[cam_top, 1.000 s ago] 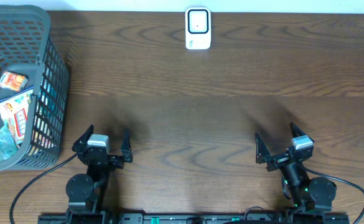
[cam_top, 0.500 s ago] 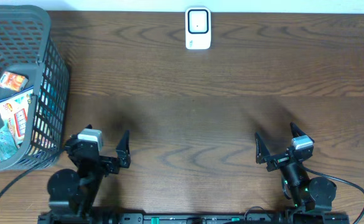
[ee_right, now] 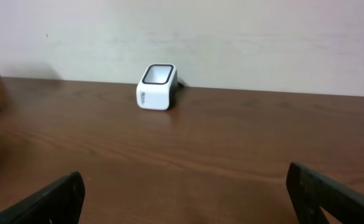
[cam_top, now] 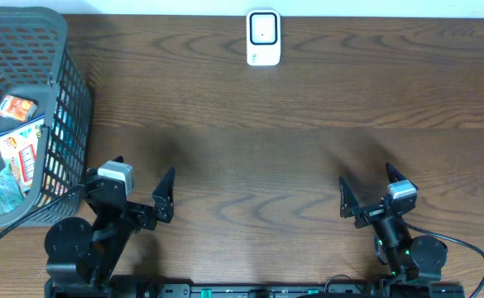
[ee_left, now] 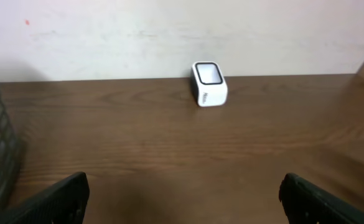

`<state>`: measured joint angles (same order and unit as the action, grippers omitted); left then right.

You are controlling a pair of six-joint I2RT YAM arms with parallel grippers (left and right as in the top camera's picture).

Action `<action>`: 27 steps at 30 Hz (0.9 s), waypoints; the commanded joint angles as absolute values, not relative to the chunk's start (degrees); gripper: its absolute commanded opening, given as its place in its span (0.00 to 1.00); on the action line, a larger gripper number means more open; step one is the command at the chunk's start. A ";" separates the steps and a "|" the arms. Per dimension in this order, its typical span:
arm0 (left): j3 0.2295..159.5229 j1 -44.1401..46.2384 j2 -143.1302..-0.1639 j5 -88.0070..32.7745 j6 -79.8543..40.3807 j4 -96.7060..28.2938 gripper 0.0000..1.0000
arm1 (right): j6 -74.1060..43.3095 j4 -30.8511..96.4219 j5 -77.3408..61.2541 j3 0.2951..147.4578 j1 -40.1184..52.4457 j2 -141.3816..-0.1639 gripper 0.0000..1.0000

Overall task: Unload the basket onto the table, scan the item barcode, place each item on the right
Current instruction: 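Move the left gripper up and into the grey basket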

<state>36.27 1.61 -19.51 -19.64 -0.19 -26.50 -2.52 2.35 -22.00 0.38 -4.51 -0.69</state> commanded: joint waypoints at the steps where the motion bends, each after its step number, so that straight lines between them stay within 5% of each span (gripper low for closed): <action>1: 37.50 1.41 -19.75 -21.89 -0.47 -26.83 0.98 | -2.09 2.61 -21.50 0.32 -4.08 -0.49 0.99; 9: 41.19 1.41 -20.03 -21.85 -1.87 -28.42 0.98 | -2.09 2.61 -21.50 0.32 -4.08 -0.49 0.99; 27: 75.81 1.41 -40.62 -19.88 -3.84 -45.98 0.98 | -2.09 2.61 -21.50 0.32 -4.08 -0.49 0.99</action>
